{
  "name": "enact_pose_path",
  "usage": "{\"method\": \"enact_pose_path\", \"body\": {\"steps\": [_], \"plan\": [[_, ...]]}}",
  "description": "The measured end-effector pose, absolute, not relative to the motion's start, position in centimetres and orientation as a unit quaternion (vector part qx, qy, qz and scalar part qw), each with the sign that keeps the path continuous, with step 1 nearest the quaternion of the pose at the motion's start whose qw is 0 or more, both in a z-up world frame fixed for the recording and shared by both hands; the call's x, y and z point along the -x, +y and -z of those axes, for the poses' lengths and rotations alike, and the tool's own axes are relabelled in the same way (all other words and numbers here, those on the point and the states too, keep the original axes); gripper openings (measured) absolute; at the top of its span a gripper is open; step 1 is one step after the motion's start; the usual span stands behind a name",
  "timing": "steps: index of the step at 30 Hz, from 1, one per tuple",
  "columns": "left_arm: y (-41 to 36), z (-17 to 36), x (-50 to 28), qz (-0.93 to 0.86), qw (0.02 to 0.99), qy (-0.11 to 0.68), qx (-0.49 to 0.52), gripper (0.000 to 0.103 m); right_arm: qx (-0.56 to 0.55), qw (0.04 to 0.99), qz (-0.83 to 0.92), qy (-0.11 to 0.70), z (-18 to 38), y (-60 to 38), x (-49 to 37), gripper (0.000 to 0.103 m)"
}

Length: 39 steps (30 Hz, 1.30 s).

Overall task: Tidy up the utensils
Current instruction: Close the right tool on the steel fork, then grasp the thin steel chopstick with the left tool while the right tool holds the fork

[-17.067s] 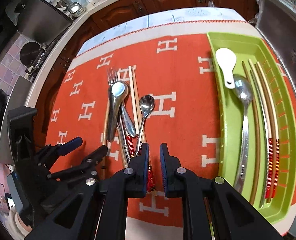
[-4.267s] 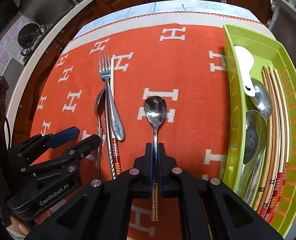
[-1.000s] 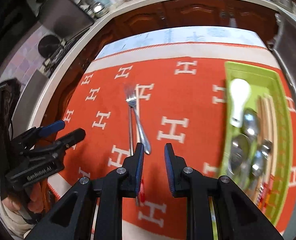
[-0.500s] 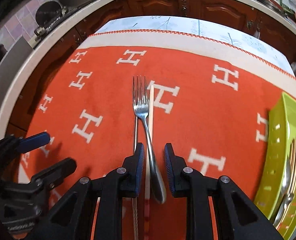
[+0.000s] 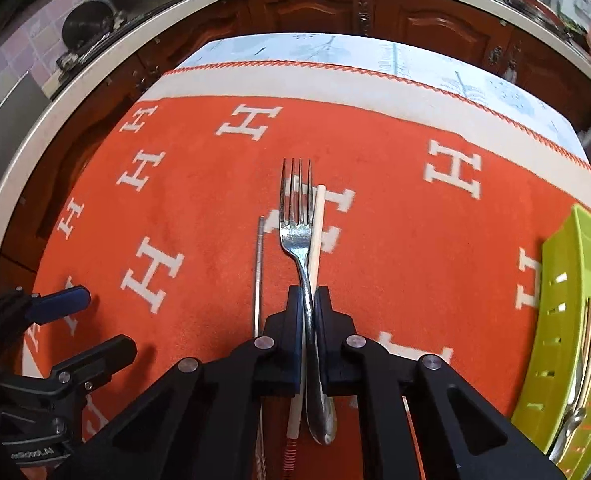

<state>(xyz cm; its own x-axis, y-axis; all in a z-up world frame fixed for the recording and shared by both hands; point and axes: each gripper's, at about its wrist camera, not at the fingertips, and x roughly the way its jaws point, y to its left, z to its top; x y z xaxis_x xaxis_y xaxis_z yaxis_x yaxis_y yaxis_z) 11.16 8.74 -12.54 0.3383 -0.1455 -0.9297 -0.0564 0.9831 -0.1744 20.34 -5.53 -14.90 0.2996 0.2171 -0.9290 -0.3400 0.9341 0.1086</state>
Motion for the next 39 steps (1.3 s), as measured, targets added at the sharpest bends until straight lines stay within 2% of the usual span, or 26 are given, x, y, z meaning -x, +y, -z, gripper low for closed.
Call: {"method": "enact_pose_path", "body": {"steps": [8, 25, 27, 28, 29, 31, 34, 39], "plan": [[7.3, 12.3, -11.9, 0.047, 0.812, 0.575, 0.088, 0.07, -0.003, 0.801, -0.17, 0.574, 14.2, -9.1, -19.4, 0.006], [0.0, 14.2, -14.2, 0.056, 0.802, 0.594, 0.03, 0.067, -0.031, 0.792, -0.176, 0.584, 14.8, -12.5, -17.9, 0.006], [-0.8, 14.1, -14.2, 0.053, 0.808, 0.587, 0.013, 0.063, -0.039, 0.792, -0.177, 0.583, 14.7, -12.7, -17.8, 0.006], [-1.2, 14.0, -14.2, 0.049, 0.812, 0.582, -0.001, 0.05, -0.041, 0.793, -0.176, 0.582, 14.7, -12.8, -17.7, 0.006], [-1.6, 13.9, -14.1, 0.043, 0.816, 0.577, -0.015, 0.031, -0.043, 0.794, -0.176, 0.581, 14.7, -12.9, -17.7, 0.006], [-1.9, 13.6, -14.0, 0.052, 0.82, 0.57, -0.015, 0.01, -0.053, 0.795, -0.179, 0.578, 14.5, -13.1, -17.5, 0.006], [-1.6, 13.4, -13.9, 0.052, 0.819, 0.572, 0.003, 0.004, -0.067, 0.797, -0.187, 0.57, 13.9, -13.5, -17.3, 0.006], [-0.3, 13.0, -13.1, 0.068, 0.815, 0.574, 0.04, 0.003, -0.078, 0.805, -0.197, 0.553, 12.3, -14.0, -16.6, 0.005]]}}
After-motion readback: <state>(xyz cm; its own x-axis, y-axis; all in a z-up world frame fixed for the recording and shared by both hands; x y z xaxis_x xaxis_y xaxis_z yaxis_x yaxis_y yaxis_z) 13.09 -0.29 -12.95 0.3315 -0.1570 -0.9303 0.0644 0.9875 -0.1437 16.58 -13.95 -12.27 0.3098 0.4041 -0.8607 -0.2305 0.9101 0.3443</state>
